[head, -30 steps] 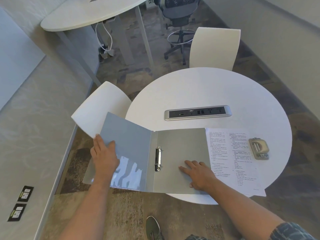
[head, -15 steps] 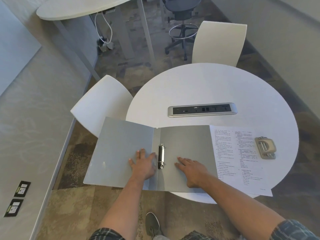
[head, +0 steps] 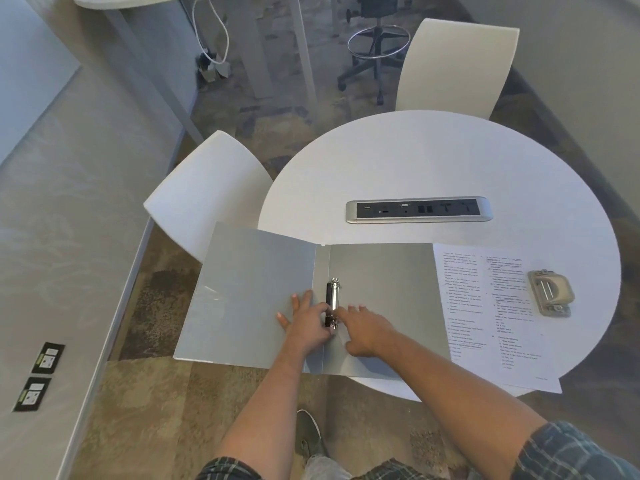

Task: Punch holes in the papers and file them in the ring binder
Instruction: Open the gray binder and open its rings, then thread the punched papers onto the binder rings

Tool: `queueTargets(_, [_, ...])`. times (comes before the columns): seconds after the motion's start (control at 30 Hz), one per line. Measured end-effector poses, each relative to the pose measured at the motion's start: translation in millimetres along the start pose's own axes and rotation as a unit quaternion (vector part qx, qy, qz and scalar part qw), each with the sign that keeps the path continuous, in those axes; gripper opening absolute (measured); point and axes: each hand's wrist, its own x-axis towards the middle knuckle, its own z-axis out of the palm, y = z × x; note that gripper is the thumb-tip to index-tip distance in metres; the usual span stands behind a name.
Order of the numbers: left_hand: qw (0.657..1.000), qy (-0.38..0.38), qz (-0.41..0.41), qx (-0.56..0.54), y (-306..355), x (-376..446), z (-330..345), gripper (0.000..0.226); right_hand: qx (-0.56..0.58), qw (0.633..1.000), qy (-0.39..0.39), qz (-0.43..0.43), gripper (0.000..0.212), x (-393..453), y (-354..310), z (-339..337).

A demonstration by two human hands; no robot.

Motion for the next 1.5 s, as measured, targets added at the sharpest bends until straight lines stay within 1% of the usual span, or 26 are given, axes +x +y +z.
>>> queueTargets(0.1, [1.0, -0.018, 0.004, -0.014, -2.7, 2.3, -0.2, 0.028, 0.039, 0.999, -0.008, 0.002, 0.063, 2.9, -0.4, -5.7])
queueTargets(0.2, [0.999, -0.031, 0.014, -0.033, -6.0, 4.8, -1.1, 0.022, 0.062, 0.998, -0.018, 0.012, 0.058, 5.9, -1.4, -9.8])
queueTargets(0.33, [0.997, -0.035, 0.017, -0.062, -10.7, 7.8, -0.6, 0.017, 0.086, 0.996, -0.024, 0.013, 0.056, 7.6, -0.4, -15.8])
queueTargets(0.5, [0.994, -0.033, 0.025, -0.1, -15.8, 9.0, -0.6, 0.022, 0.096, 0.995, -0.02, 0.006, 0.056, 8.0, 4.7, -20.5])
queueTargets(0.7, [0.991, -0.032, 0.004, -0.128, -15.9, 12.0, -1.8, 0.029, 0.119, 0.993, -0.008, -0.001, 0.054, 7.8, 9.2, -20.6])
queueTargets(0.8, [0.992, -0.043, -0.002, -0.117, -14.5, 12.8, -4.1, 0.029, 0.129, 0.992, -0.01, -0.003, 0.056, 4.9, 11.3, -20.4])
queueTargets(0.9, [0.996, -0.048, -0.014, -0.079, -6.2, 11.3, -7.1, 0.022, 0.157, 0.987, -0.013, -0.009, 0.058, 3.0, 19.4, -19.8])
queueTargets(0.97, [0.999, -0.011, -0.015, -0.042, 1.0, 7.3, -3.0, 0.023, 0.196, 0.981, 0.0, -0.005, 0.058, -4.0, 31.4, -19.8])
queueTargets(1.07, [0.994, 0.106, 0.016, 0.024, 16.6, -8.8, 18.7, 0.039, 0.235, 0.97, 0.059, 0.01, 0.06, -23.8, 57.0, -14.6])
queueTargets(1.13, [0.985, 0.152, 0.07, 0.046, 31.5, -21.5, 36.3, 0.047, 0.241, 0.959, 0.14, 0.052, 0.058, -38.6, 77.0, -9.4])
queueTargets(1.17, [0.981, 0.156, 0.102, 0.055, 40.2, -27.2, 43.7, 0.051, 0.24, 0.949, 0.185, 0.09, 0.056, -46.3, 87.7, -6.8])
queueTargets(1.23, [0.976, 0.124, 0.163, 0.077, 57.5, -34.6, 58.0, 0.06, 0.22, 0.922, 0.262, 0.18, 0.051, -62.7, 111.9, -2.0])
queueTargets(1.3, [0.97, 0.072, 0.206, 0.104, 74.4, -39.3, 70.8, 0.069, 0.175, 0.895, 0.315, 0.264, 0.05, -79.2, 137.9, 3.8])
queueTargets(1.37, [0.965, 0.03, 0.23, 0.126, 88.7, -41.5, 80.7, 0.076, 0.148, 0.864, 0.337, 0.345, 0.056, -94.3, 160.6, 12.2])
queueTargets(1.4, [0.964, 0.01, 0.23, 0.132, 94.4, -41.9, 84.6, 0.079, 0.151, 0.845, 0.333, 0.389, 0.061, -101.4, 169.3, 16.2])
queueTargets(1.5, [0.969, -0.045, 0.196, 0.14, 104.3, -42.5, 91.0, 0.083, 0.169, 0.797, 0.276, 0.51, 0.078, -118.7, 186.7, 27.0])
